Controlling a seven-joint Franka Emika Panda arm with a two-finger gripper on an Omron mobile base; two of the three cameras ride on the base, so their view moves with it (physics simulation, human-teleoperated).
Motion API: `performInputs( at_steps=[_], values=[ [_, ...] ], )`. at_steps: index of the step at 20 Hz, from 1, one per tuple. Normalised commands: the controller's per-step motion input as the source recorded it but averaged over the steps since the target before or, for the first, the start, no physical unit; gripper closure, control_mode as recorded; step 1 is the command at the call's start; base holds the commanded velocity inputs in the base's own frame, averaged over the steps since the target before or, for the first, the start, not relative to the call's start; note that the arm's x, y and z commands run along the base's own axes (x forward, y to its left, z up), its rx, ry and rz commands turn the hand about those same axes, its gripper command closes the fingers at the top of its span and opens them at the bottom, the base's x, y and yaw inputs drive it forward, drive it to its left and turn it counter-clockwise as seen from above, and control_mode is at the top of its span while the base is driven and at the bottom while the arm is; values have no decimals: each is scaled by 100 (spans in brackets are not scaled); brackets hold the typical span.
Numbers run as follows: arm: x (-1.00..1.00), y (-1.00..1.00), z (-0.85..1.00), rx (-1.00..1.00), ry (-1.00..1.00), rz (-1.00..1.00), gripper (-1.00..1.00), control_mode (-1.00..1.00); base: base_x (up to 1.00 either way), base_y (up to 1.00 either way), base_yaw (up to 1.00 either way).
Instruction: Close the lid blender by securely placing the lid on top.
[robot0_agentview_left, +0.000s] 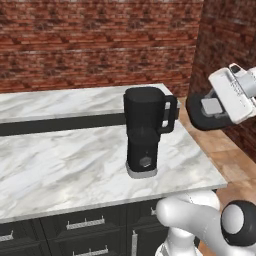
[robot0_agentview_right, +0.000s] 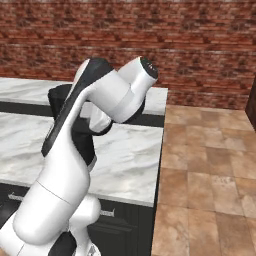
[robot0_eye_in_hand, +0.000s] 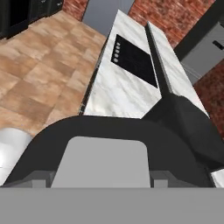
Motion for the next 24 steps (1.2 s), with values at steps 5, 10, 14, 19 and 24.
performInputs(
  at_steps=[5,10,14,19,24],
  values=[
    [9,79,100,0,-2,0,100,-100,0,0,0],
    [41,81,67,0,7,0,100,-100,0,0,0],
    [78,46,3,1,19,0,100,-100,0,0,0],
    [39,1,-29,0,10,1,100,-100,0,0,0],
    [60,24,-19,0,19,0,100,-100,0,0,0]
  ],
)
